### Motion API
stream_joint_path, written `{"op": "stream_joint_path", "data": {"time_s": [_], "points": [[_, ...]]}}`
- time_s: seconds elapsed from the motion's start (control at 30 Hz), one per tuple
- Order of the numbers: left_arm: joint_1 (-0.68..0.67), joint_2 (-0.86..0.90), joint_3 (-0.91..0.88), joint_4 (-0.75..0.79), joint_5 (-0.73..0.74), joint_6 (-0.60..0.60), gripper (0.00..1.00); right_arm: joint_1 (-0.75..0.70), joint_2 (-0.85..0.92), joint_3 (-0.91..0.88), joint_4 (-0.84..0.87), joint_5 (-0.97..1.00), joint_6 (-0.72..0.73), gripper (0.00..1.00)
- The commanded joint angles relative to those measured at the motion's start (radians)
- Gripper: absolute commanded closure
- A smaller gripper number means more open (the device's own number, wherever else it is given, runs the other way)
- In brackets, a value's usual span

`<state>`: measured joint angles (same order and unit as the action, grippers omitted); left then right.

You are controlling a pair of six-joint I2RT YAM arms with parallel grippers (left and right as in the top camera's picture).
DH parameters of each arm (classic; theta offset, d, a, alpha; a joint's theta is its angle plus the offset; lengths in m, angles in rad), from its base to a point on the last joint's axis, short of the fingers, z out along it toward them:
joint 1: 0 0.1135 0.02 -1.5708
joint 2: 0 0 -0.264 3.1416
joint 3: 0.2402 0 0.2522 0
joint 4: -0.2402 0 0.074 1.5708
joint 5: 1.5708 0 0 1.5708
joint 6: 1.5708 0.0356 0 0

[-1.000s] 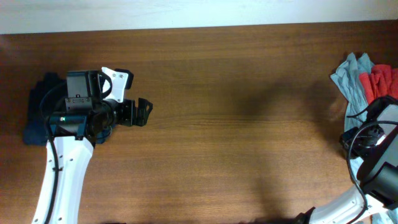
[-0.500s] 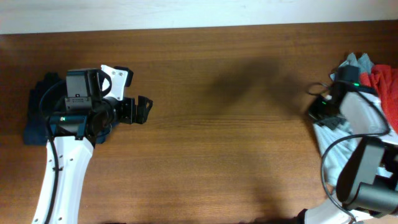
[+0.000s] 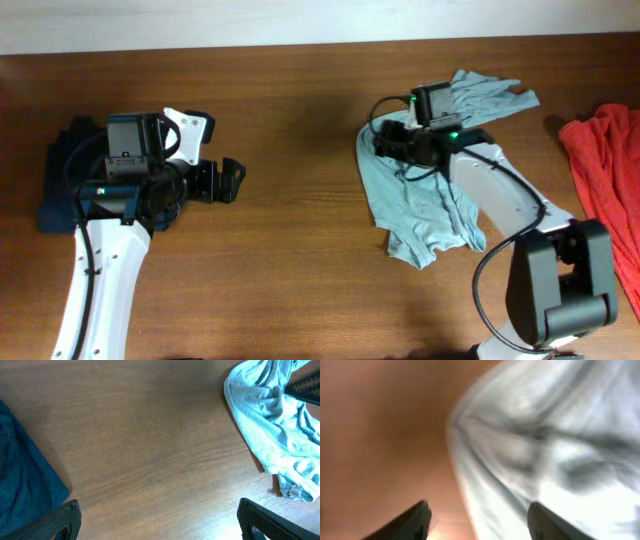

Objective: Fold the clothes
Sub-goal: 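Pull the light blue shirt toward the center with the right gripper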

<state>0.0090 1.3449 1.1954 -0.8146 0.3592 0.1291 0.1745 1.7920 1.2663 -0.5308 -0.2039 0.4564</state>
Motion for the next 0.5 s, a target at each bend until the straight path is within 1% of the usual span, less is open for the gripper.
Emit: {"op": "stream_joint_path", "data": {"time_s": [0.0, 0.1, 0.17, 0.27, 0.33, 0.4, 0.47], "points": [[0.005, -0.002, 0.019, -0.013, 0.011, -0.008, 0.01, -0.069, -0.021, 0.051, -0.148, 0.004, -0.188, 0.35], [0.005, -0.002, 0.019, -0.012, 0.011, -0.008, 0.01, -0.077, -0.019, 0.05, -0.32, 0.017, -0.274, 0.36], [0.005, -0.002, 0.019, -0.013, 0.012, -0.009, 0.01, -0.077, -0.019, 0.046, -0.398, 0.05, -0.277, 0.36], [0.005, 0.0, 0.019, -0.014, 0.036, -0.009, 0.01, -0.073, -0.019, 0.024, -0.424, 0.04, -0.277, 0.36], [0.0, 0.008, 0.019, -0.018, 0.048, -0.009, 0.01, -0.057, -0.019, -0.008, -0.424, 0.022, -0.281, 0.38], [-0.016, 0.027, 0.019, -0.039, 0.048, -0.009, 0.01, -0.01, -0.019, -0.056, -0.431, 0.016, -0.321, 0.39], [-0.033, 0.043, 0.019, -0.052, 0.045, -0.008, 0.01, 0.045, -0.018, -0.097, -0.413, 0.053, -0.328, 0.39]]}}
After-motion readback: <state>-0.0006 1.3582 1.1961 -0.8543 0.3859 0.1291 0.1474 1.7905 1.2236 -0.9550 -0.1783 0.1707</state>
